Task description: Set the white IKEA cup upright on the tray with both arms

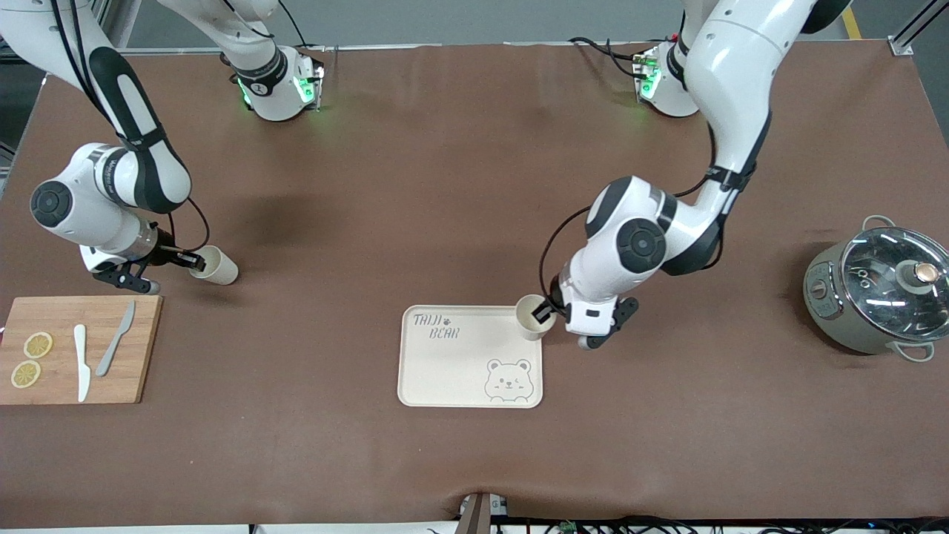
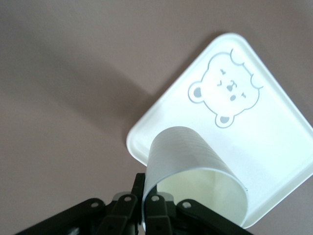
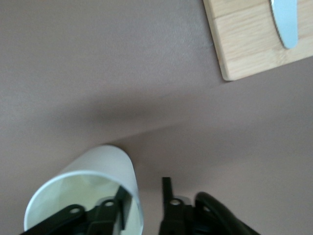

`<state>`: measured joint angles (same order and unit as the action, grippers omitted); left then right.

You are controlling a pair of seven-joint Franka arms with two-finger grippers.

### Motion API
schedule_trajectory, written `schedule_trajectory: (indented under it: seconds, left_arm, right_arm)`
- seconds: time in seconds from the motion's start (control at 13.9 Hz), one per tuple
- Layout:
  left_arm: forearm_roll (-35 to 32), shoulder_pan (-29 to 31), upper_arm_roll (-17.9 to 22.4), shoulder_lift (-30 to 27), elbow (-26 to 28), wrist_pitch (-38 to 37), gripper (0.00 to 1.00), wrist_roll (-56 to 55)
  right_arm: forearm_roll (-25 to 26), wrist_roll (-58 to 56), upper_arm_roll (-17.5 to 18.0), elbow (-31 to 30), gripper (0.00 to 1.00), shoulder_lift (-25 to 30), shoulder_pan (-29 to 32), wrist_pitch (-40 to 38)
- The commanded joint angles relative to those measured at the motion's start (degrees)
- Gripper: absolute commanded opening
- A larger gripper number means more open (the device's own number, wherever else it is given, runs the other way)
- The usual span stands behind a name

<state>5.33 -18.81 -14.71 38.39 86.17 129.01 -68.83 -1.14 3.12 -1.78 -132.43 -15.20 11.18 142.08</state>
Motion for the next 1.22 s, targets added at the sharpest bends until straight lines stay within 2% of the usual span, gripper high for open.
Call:
schedule_trajectory:
  seconds: [0.0, 0.22, 0.36, 0.43, 0.5, 0.65, 1.01, 1.15]
  left_arm:
    - [0.47, -1.41, 1.26, 4.32, -3.99, 1.32, 0.0, -1.57]
    - [0.47, -2.46, 1.35, 7.04, -3.99, 6.33, 0.0, -1.66]
    - [0.64, -2.46, 1.35, 8.36, -3.99, 8.27, 0.0, -2.44]
    - [0.47, -2.55, 1.35, 8.54, -3.91, 8.45, 0.05, -2.71]
    - [0.47, -2.55, 1.35, 8.54, -3.73, 8.45, 0.3, -2.8]
    - [0.12, -2.55, 1.44, 8.46, -3.73, 8.45, 1.0, -2.45]
    - [-0.67, -1.24, 1.61, 3.73, -3.91, 7.76, 1.0, -1.92]
    - [-3.12, 0.87, 1.53, -0.23, -3.64, 3.3, 1.0, -1.83]
  right_arm:
    - [-2.46, -0.83, 1.08, -0.99, 0.0, 1.58, 0.78, -3.29]
    - [-6.58, -0.48, 1.17, 1.28, 0.0, 3.42, -0.01, -8.63]
    - [-7.47, -0.13, 1.17, 8.11, 0.0, 3.6, -0.72, -18.02]
    - [-8.61, -0.04, 1.17, 11.98, 0.0, 3.34, -0.72, -22.24]
    - [-10.18, 0.74, 1.08, 16.02, 0.0, 3.16, -1.15, -25.76]
    - [-10.73, 4.42, 1.08, 22.36, 0.0, 2.81, -2.38, -29.56]
    - [-11.08, 13.75, 1.08, 34.76, 0.0, 0.01, -5.81, -34.84]
    - [-11.17, 14.11, 1.08, 41.43, 0.0, -3.15, -6.95, -37.91]
